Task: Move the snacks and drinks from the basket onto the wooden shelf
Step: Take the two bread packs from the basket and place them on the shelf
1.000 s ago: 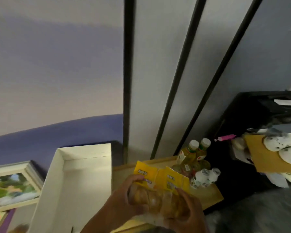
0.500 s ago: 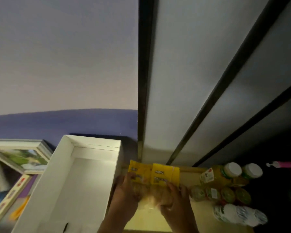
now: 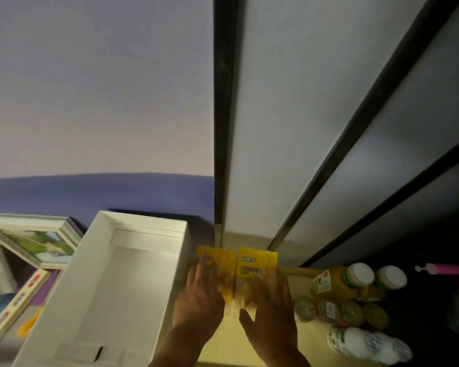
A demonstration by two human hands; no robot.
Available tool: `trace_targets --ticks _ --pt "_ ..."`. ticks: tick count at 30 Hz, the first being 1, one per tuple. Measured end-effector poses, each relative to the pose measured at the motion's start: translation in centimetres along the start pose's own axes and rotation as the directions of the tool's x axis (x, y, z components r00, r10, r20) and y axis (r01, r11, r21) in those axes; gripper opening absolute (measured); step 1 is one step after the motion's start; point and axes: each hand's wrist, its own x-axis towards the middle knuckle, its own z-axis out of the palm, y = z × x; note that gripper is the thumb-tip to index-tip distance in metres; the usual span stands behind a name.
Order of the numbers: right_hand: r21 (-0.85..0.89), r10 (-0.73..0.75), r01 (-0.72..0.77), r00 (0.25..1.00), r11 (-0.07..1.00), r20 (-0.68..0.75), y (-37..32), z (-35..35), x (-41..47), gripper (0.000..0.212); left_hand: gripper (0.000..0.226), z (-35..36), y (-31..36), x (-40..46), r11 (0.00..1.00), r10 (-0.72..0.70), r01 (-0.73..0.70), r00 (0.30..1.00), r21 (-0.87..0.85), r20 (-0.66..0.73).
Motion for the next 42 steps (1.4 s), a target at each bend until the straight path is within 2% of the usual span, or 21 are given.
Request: trace_targets --ticks 3,8,13,15,18,20,24,29,32,37,42 --pt "-0.008 -0.066 0.066 0.996 0.998 -0.068 -1.3 -2.7 -0.4 0.061 0.07 -2.7 1.1 -0.5 0.99 0.113 -0.107 0.992 0.091 -0.057" --pt "-0.132 -0.132 0.11 0.977 0.985 -0.169 -4.7 -10.5 -1.5 0.066 0.071 -8.4 0.7 -2.8 0.937 0.296 -0.269 0.95 0.224 -0.1" --pt "-0.173 -0.111 0.069 0.962 0.982 -0.248 -9.1 -17.9 -6.0 0.073 0.073 -15.2 0.1 -7.3 0.915 0.3 -0.236 0.94 0.328 -0.162" --pt "-0.151 -0.124 0.088 0.961 0.985 -0.248 -11.2 -19.9 -8.7 0.077 0.075 -18.1 -0.4 -10.5 0.931 0.28 -0.217 0.94 0.293 -0.197" --pt "-0.121 -0.158 0.136 0.969 0.983 -0.19 -14.1 -21.8 -12.7 0.084 0.082 -21.7 -1.8 -16.2 0.945 0.242 -0.165 0.934 0.284 -0.262" --pt "-0.115 -0.211 0.191 0.959 0.975 -0.19 -16.5 -22.4 -15.5 0.086 0.077 -23.1 -3.3 -20.6 0.95 0.197 -0.103 0.93 0.294 -0.311" --pt "-0.112 -0.315 0.299 0.934 0.948 -0.171 -22.0 -20.8 -21.8 0.078 0.075 -25.2 -7.8 -30.2 0.969 0.048 0.036 0.942 0.244 -0.331" --pt "-0.103 -0.446 0.44 0.893 0.892 -0.053 -30.3 -18.5 -29.6 0.079 0.073 -28.2 -14.0 -42.4 0.966 -0.128 0.209 0.899 0.152 -0.419" --pt "-0.024 -0.539 0.539 0.842 0.842 -0.012 -36.3 -16.5 -34.7 0.078 0.088 -30.1 -19.4 -49.5 0.948 -0.22 0.299 0.859 0.105 -0.462" --pt "-0.021 -0.676 0.676 0.737 0.737 0.008 -47.0 -12.4 -43.1 0.076 0.074 -32.4 -29.9 -60.7 0.892 -0.36 0.45 0.755 0.034 -0.548" --pt "0.007 -0.788 0.788 0.616 0.616 0.007 -60.5 -6.3 -53.7 0.075 0.087 -35.0 -42.5 -73.8 0.827 -0.469 0.561 0.667 -0.024 -0.579"
